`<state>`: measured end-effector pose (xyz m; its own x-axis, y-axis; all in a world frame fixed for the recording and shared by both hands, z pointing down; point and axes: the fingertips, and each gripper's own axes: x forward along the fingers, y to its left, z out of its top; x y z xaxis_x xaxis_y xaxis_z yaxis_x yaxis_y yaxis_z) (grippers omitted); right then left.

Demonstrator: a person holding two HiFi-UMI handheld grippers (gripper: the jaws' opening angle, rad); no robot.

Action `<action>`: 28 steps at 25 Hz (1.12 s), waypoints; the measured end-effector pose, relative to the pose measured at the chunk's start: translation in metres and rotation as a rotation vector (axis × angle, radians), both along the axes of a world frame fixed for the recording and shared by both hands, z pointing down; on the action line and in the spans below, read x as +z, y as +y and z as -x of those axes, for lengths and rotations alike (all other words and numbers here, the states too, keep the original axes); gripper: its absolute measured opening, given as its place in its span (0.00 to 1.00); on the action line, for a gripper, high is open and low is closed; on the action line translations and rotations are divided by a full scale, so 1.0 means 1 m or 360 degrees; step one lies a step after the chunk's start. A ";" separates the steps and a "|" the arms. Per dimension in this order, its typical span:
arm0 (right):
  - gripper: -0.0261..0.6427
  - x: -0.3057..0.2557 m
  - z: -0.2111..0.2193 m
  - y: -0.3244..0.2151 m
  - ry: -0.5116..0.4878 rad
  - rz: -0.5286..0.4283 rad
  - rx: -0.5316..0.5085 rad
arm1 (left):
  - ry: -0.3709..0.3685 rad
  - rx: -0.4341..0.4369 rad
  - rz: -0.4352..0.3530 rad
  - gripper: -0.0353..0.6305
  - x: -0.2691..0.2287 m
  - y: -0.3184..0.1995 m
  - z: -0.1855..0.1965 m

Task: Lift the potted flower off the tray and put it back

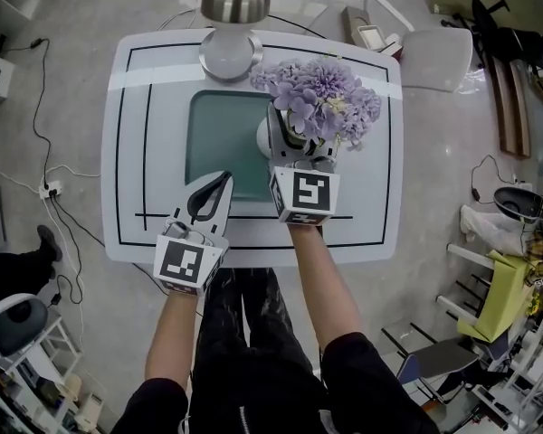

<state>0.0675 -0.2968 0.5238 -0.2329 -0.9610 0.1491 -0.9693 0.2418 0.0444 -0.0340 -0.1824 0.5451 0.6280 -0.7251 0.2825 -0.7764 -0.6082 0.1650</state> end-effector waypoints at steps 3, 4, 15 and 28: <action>0.40 -0.006 -0.001 0.005 0.0018 -0.0006 -0.0020 | -0.0001 0.0000 -0.0003 0.06 -0.003 0.000 -0.001; 0.40 -0.008 -0.002 0.007 0.0022 -0.0007 -0.0020 | 0.0000 0.0000 -0.0005 0.06 -0.005 0.000 -0.001; 0.40 -0.052 -0.020 0.051 0.0032 0.0026 -0.0055 | 0.0008 0.0014 -0.0046 0.06 -0.046 0.006 -0.020; 0.40 -0.104 -0.033 0.143 -0.0015 0.0061 -0.0040 | 0.0026 0.0003 -0.0152 0.06 -0.102 0.034 -0.041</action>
<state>0.1010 -0.1534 0.4198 -0.2583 -0.9485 0.1837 -0.9633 0.2673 0.0256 0.0065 -0.1483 0.4434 0.6336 -0.7469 0.2016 -0.7728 -0.6235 0.1188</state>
